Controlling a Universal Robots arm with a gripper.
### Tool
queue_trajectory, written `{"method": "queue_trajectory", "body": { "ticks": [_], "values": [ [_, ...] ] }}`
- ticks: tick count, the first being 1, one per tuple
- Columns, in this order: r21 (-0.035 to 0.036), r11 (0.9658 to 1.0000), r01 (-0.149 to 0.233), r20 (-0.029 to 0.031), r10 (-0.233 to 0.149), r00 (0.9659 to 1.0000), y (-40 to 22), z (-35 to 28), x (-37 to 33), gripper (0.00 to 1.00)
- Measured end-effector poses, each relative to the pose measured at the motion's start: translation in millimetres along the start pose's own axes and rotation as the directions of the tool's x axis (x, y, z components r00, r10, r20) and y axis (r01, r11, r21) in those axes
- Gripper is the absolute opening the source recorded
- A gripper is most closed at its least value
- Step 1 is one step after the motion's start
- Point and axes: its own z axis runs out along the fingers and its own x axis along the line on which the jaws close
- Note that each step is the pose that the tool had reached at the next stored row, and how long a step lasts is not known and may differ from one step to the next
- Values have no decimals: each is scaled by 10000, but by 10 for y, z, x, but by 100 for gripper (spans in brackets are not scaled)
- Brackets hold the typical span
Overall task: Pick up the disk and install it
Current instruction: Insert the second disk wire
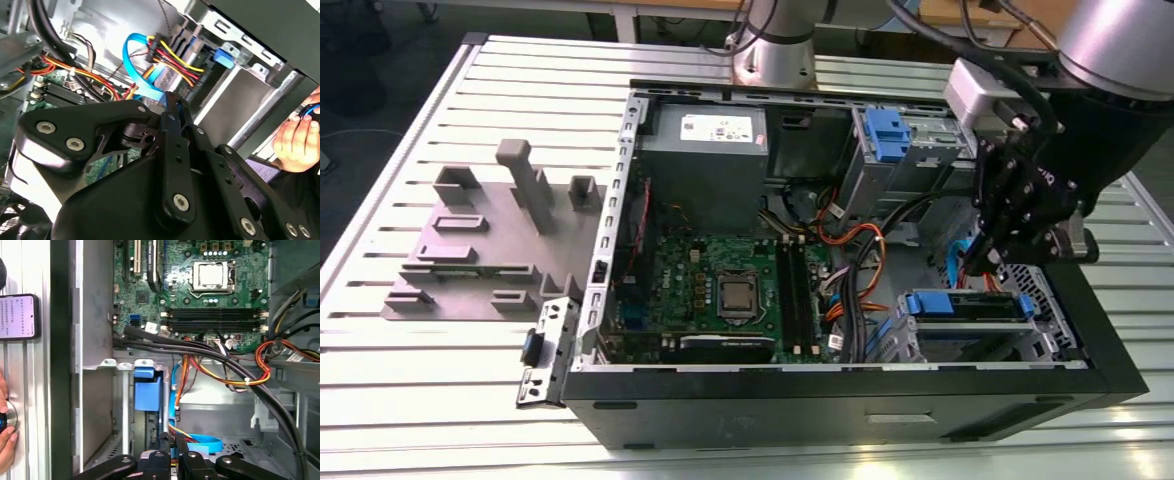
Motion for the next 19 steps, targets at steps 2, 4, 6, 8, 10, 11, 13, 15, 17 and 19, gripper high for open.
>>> {"method": "queue_trajectory", "body": {
  "ticks": [2, 4, 6, 8, 10, 11, 13, 15, 17, 19],
  "values": [
    [66, 10000, -5, 14, 5, 10000, 7, 11, 31, 16],
    [132, 9999, -11, 39, 10, 10000, 15, 23, 58, 16],
    [176, 9998, -14, 111, 12, 9999, 21, 36, 82, 16],
    [186, 9998, -19, 210, 15, 9998, 25, 50, 113, 16],
    [186, 9998, -26, 318, 20, 9995, 27, 70, 149, 16],
    [185, 9998, -28, 357, 21, 9994, 27, 79, 163, 16],
    [183, 9998, -30, 417, 23, 9991, 26, 99, 192, 16],
    [182, 9998, -33, 458, 24, 9989, 27, 113, 214, 16],
    [182, 9998, -34, 504, 25, 9987, 27, 122, 223, 16],
    [181, 9998, -35, 515, 26, 9987, 27, 129, 225, 16]
  ]
}}
